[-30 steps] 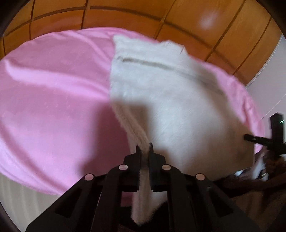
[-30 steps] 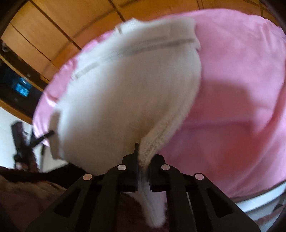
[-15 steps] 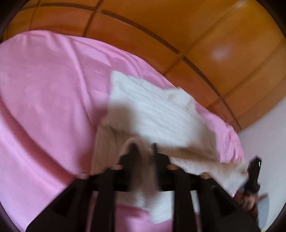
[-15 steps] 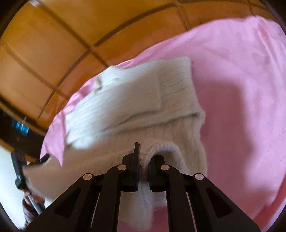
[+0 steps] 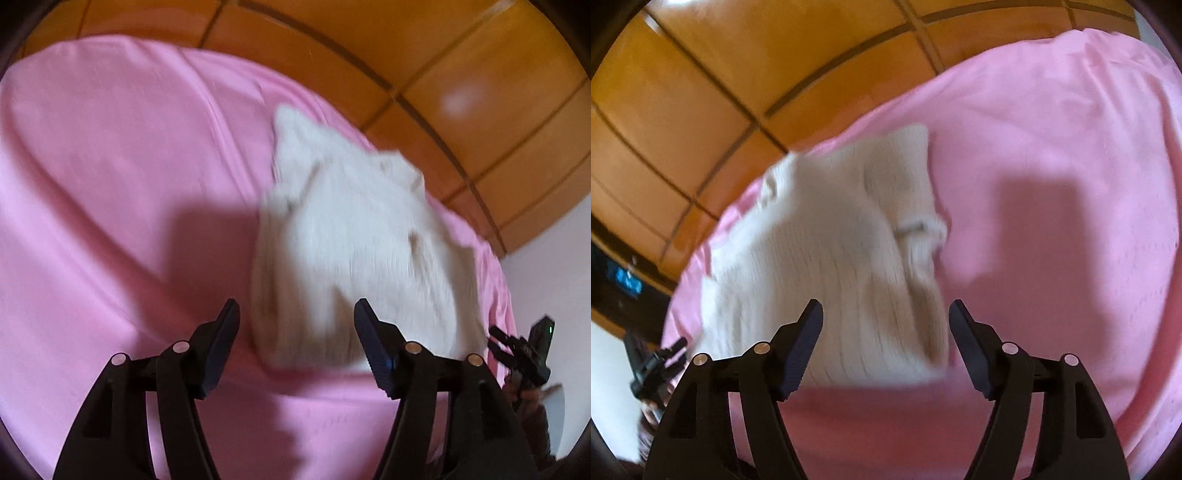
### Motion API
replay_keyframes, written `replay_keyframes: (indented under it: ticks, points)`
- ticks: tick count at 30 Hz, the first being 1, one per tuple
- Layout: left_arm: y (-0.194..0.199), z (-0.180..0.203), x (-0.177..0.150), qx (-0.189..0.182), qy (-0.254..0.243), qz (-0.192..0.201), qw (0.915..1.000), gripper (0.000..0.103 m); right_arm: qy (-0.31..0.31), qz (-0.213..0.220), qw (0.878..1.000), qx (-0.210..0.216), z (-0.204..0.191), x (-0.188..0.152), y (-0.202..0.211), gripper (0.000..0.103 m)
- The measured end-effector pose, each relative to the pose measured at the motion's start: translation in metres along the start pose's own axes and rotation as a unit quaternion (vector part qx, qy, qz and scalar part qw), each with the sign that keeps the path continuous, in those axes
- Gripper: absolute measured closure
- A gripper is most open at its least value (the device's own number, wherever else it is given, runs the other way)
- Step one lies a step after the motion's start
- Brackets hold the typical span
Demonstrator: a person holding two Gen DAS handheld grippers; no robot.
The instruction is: Fold small clothes
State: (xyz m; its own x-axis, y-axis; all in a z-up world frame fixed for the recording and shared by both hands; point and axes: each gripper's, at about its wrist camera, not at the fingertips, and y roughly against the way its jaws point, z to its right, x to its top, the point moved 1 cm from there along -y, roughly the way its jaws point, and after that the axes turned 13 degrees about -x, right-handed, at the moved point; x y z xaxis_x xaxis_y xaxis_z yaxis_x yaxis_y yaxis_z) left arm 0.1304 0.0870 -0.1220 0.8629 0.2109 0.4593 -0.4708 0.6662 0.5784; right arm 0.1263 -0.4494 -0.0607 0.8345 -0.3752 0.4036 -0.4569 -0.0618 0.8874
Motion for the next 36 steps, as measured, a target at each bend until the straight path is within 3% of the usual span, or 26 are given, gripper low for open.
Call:
replay_keyframes:
  ticks: [2,4,5,6,9,15,20,23,24,26,28,31,34,35,36]
  points:
    - [-0.013,0.004,-0.009,0.003,-0.010,-0.020,0.9997,0.046,0.031,-0.015,0.999,-0.010,-0.010,-0.013,-0.012,0.037]
    - [-0.019,0.007,-0.011,0.020,-0.019,-0.026,0.9993,0.081,0.058,-0.016,0.998,-0.032,-0.022,-0.021,-0.023,0.051]
    - [-0.020,0.007,-0.011,0.024,-0.015,-0.030,0.9991,0.084,0.077,-0.010,0.996,-0.051,-0.030,-0.023,-0.027,0.062]
    - [-0.019,0.008,-0.009,0.028,-0.013,-0.026,0.9992,0.087,0.084,-0.007,0.995,-0.056,-0.033,-0.023,-0.027,0.082]
    - [-0.006,0.014,-0.009,0.032,-0.014,-0.010,0.9993,0.090,0.081,0.000,0.995,-0.050,-0.035,-0.017,-0.014,0.094]
    - [0.032,0.029,-0.029,0.018,-0.018,0.003,0.9997,0.092,0.089,0.031,0.995,-0.028,-0.029,-0.026,0.038,0.096]
    - [0.052,0.023,-0.075,0.023,0.003,-0.026,0.9994,0.092,0.106,-0.009,0.994,-0.036,-0.008,-0.063,0.056,0.096]
    - [0.053,0.021,-0.095,0.045,0.002,-0.051,0.9977,0.087,0.104,-0.047,0.992,-0.043,0.008,-0.087,0.053,0.096]
    - [0.054,0.022,-0.096,0.068,-0.005,-0.053,0.9963,0.077,0.110,-0.056,0.991,-0.045,0.010,-0.091,0.052,0.095]
    - [0.057,0.030,-0.086,0.131,-0.033,-0.041,0.9899,0.074,0.114,-0.054,0.990,-0.067,0.008,-0.089,0.052,0.093]
    - [0.064,0.042,-0.073,0.116,-0.054,-0.016,0.9916,0.074,0.114,-0.042,0.989,-0.084,0.007,-0.080,0.056,0.080]
    - [0.064,0.071,-0.051,0.065,-0.102,0.015,0.9925,0.073,0.138,0.014,0.986,-0.093,-0.012,-0.059,0.067,0.078]
    - [0.029,0.095,-0.034,0.036,-0.142,-0.002,0.9893,0.066,0.164,0.040,0.983,-0.068,-0.048,-0.045,0.059,0.078]
    - [0.019,0.096,-0.032,0.040,-0.148,-0.007,0.9881,0.063,0.178,0.042,0.982,-0.058,-0.066,-0.043,0.049,0.078]
    - [0.007,0.097,-0.030,0.049,-0.152,-0.013,0.9870,0.057,0.187,0.043,0.980,-0.055,-0.080,-0.041,0.041,0.071]
